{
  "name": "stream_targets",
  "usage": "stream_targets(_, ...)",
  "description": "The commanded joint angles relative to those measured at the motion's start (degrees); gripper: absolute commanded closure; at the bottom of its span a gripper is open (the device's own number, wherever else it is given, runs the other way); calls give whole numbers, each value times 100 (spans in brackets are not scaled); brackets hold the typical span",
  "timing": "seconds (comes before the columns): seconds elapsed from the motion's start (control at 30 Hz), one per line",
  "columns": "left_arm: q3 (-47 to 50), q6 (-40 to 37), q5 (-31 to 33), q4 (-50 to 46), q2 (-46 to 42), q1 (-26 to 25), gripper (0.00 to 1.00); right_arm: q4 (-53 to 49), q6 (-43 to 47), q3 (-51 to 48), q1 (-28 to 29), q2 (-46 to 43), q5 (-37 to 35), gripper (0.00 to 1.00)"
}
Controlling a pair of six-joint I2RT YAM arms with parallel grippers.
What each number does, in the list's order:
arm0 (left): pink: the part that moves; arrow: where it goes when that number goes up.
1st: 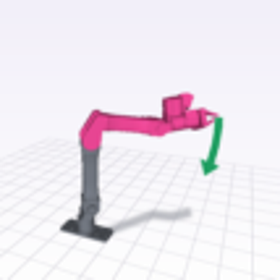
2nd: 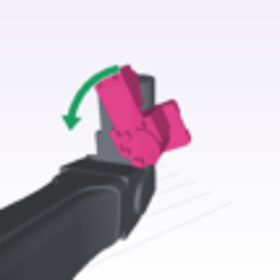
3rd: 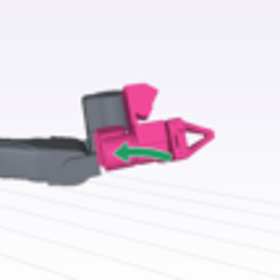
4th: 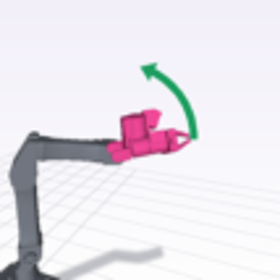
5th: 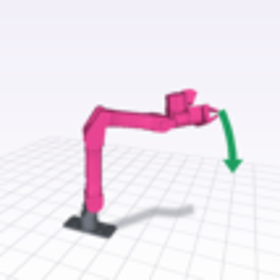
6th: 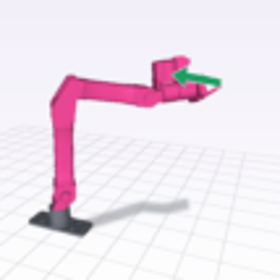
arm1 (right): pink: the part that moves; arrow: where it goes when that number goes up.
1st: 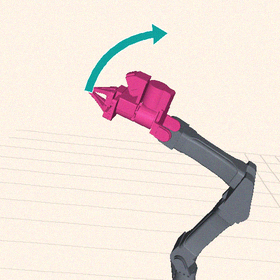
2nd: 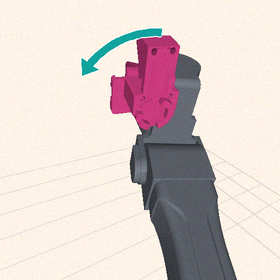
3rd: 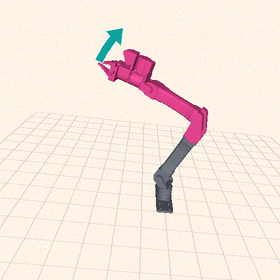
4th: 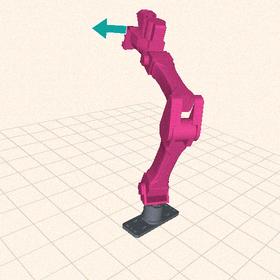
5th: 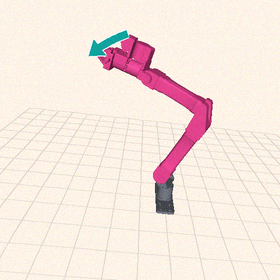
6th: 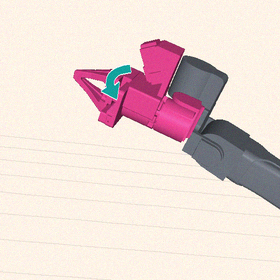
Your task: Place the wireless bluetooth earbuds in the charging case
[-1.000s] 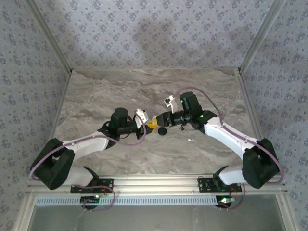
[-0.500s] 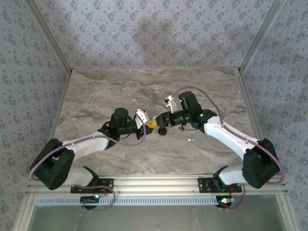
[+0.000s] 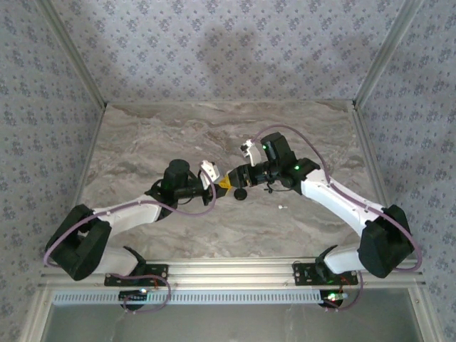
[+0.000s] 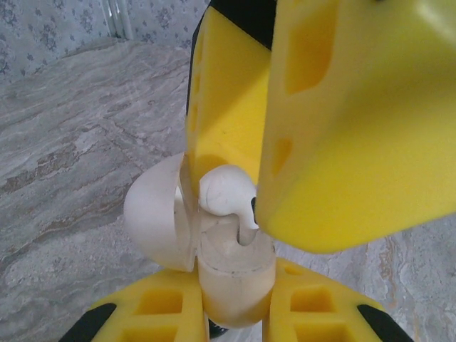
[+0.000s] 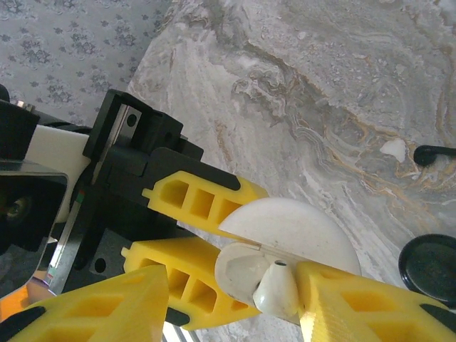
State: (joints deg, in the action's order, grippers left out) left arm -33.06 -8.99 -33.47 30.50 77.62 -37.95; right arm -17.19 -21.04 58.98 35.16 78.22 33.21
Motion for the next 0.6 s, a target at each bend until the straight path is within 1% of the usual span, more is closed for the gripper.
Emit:
stream_targets(0.0, 25, 148, -308, 796, 60, -54, 95, -555, 146, 185, -9, -140, -416, 47)
stream_targets(0.17, 28, 224, -325, 989, 149, -93, 95, -807, 161, 323, -35, -232, -680, 43)
stream_targets(0.4, 21, 225, -309, 993, 156, -107, 95, -998, 136, 417, -45, -420, -991, 41)
stream_targets(0.5, 19, 190, -269, 942, 148, -100, 95, -1014, 87, 415, -81, -612, -1016, 41)
stream_targets(0.57, 9, 170, -274, 897, 135, -106, 95, -980, 33, 384, -96, -759, -930, 46)
